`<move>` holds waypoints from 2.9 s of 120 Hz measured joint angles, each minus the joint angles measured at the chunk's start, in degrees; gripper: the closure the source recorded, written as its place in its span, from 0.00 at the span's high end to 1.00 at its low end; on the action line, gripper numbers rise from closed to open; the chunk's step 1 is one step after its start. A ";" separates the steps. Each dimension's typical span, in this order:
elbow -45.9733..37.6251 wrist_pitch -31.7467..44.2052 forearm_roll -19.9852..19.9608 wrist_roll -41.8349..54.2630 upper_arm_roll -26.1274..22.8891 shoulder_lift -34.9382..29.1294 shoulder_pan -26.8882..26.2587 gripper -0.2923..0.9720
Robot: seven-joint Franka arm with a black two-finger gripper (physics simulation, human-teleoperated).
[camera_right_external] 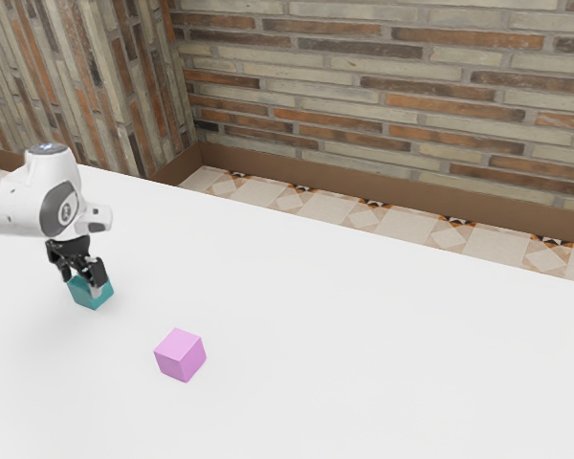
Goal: Pick up the blue block with one arm, and put the blue block on the pink block with one arm
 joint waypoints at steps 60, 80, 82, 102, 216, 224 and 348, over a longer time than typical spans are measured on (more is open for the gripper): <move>1.05 -0.35 -0.50 0.58 -3.89 0.39 5.18 0.51; -0.64 -3.07 0.08 0.34 -4.75 -6.11 5.65 0.50; -0.99 -3.40 0.11 0.32 -4.96 -6.83 5.64 0.50; -3.91 -6.97 0.12 0.08 -6.97 -11.72 5.64 0.50; -10.91 -14.04 -1.17 -9.31 -28.93 -19.88 5.52 0.49; -11.57 -14.24 -1.49 -10.09 -30.15 -20.79 5.63 0.49; -17.97 -12.18 -0.69 -18.84 -32.28 -21.19 5.04 0.53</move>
